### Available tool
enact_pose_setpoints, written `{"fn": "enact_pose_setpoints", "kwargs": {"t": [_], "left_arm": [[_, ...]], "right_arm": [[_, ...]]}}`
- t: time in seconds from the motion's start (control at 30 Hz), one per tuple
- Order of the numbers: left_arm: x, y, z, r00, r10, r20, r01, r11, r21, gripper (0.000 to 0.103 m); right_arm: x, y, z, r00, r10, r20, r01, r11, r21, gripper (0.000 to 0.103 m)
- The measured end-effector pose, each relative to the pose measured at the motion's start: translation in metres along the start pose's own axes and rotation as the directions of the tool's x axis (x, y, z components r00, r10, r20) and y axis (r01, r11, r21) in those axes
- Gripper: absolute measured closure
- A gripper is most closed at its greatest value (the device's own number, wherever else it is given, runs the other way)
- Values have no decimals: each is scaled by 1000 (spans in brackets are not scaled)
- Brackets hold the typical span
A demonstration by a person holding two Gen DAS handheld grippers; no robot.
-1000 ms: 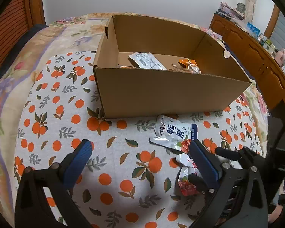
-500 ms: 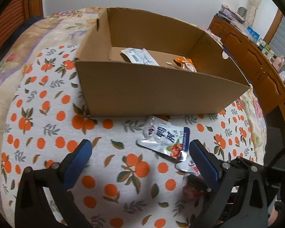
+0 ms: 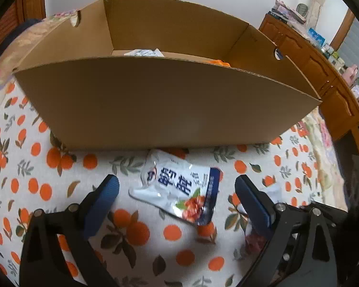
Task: Organize snacks
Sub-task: 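Withdraw both tools toward the white duck-neck packets beside the box, then close the right tool on one white duck-neck packet while the left tool grasps the other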
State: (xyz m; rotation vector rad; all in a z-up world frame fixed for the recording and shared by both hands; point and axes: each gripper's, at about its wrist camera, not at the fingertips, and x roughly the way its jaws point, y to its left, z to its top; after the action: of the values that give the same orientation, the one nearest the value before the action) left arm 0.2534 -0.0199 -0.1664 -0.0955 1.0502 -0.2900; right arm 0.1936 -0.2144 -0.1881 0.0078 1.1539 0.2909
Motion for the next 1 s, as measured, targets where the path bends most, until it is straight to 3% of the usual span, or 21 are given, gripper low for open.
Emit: {"fn": "enact_pose_setpoints", "kwargs": {"t": [0.37, 0.57, 0.73, 0.9, 1.0], "left_arm": [[23, -2, 1, 994, 105, -24, -104, 994, 38, 9], [27, 9, -10, 988, 122, -97, -120, 992, 25, 12], [25, 26, -13, 985, 116, -124, -118, 993, -14, 13], [14, 37, -3, 997, 30, -77, -37, 994, -100, 14], [17, 41, 3, 998, 22, -64, -29, 992, -123, 14]], "right_arm": [[0, -1, -3, 1000, -5, 7, 5, 1000, -10, 60], [3, 4, 0, 1000, -9, 8, 10, 1000, -21, 58], [3, 3, 0, 1000, -8, 7, 8, 1000, -23, 58], [4, 3, -1, 1000, -11, 11, 12, 1000, -29, 57], [5, 7, -2, 1000, -18, 14, 19, 999, -44, 55]]}}
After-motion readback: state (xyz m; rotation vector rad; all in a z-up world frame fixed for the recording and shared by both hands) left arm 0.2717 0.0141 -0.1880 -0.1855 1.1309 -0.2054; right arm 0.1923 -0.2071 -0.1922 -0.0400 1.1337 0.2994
